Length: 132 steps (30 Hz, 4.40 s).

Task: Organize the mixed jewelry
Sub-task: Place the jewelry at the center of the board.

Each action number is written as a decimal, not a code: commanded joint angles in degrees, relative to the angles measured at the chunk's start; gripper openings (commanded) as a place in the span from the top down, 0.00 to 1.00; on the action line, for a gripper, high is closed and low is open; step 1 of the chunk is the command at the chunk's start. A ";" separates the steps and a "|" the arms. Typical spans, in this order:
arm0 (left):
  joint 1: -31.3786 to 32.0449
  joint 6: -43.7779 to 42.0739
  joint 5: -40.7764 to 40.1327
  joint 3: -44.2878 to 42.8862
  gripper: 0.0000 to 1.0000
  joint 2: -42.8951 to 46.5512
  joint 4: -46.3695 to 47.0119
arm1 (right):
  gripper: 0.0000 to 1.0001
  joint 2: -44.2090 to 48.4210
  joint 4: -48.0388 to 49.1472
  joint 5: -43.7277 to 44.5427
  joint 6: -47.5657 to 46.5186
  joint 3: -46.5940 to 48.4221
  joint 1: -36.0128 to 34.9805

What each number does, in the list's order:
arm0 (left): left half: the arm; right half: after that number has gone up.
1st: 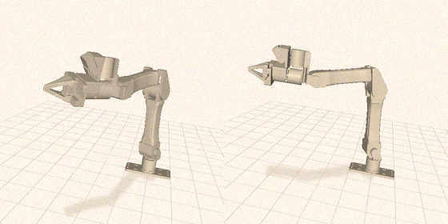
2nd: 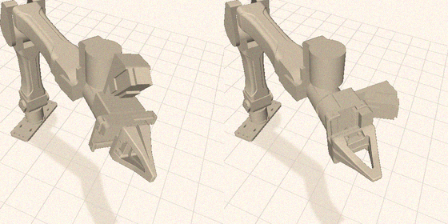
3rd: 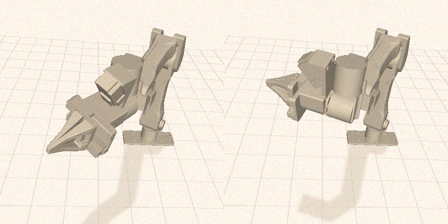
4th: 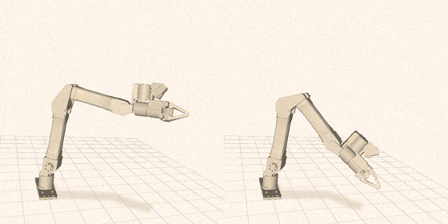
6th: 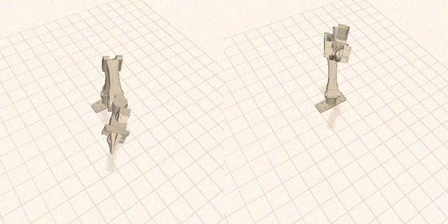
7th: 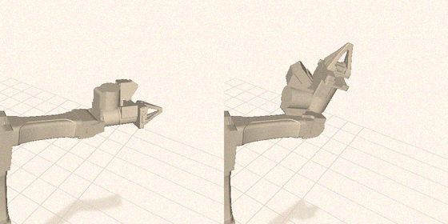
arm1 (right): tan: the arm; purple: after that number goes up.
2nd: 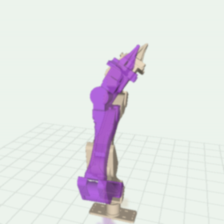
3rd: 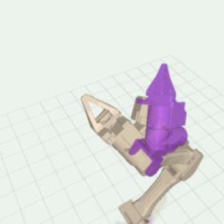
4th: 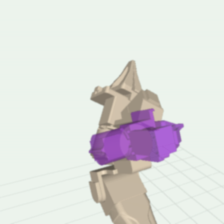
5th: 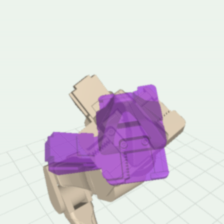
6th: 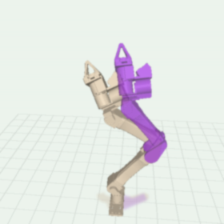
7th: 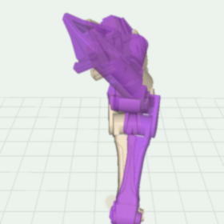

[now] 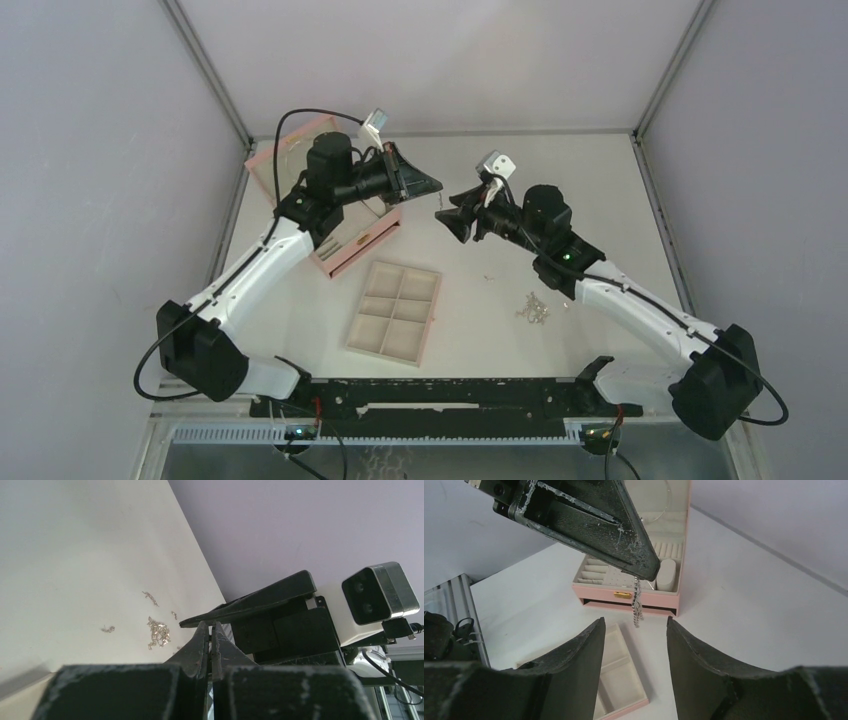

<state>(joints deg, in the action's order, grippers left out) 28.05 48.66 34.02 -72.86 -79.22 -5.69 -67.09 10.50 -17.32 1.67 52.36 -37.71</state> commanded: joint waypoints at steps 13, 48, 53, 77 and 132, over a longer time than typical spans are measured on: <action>0.53 0.05 -1.27 1.30 1.00 1.17 0.60 | 0.52 -2.24 6.05 -2.02 2.46 2.57 0.61; 0.77 0.46 -3.04 3.56 0.65 1.62 0.51 | 1.00 -2.92 3.55 -4.43 3.58 2.84 0.95; 0.77 0.15 -4.34 3.80 0.41 1.20 -1.16 | 1.00 -2.79 0.93 -4.46 4.20 2.81 1.16; -1.51 4.57 -7.19 3.98 0.25 -6.96 -15.37 | 1.00 -18.80 -61.90 -28.64 11.02 23.95 18.96; -1.03 9.52 -1.15 3.43 0.29 -12.66 -19.53 | 1.00 -48.88 -53.91 12.51 17.37 37.53 12.09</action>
<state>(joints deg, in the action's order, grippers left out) 26.94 59.79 33.08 -67.20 -94.72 -25.02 -115.33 -48.75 -6.61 16.47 86.13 -24.93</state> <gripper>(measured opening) 0.713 0.008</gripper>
